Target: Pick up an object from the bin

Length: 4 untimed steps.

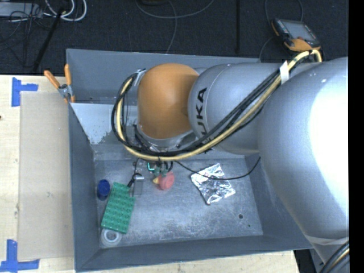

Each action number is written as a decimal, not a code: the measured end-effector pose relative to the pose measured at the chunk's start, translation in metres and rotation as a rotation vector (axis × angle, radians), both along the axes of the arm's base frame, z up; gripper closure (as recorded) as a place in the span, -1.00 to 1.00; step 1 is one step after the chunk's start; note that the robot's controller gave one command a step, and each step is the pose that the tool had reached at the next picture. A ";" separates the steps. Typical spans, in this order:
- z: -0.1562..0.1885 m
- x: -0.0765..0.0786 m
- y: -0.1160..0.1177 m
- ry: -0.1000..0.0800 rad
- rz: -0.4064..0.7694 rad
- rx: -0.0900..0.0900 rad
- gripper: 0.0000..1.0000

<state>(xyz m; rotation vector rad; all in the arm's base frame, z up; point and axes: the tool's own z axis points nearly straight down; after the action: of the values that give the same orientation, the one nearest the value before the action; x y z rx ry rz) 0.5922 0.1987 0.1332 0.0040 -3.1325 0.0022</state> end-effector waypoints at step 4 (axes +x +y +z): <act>0.269 -0.008 0.039 -0.021 0.409 0.006 1.00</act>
Offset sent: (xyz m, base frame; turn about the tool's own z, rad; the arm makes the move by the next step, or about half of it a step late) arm -0.0173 0.0300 -0.0590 -0.4086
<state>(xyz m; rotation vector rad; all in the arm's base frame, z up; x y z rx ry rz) 0.5844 0.2373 0.4022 0.6446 -3.0873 -0.0036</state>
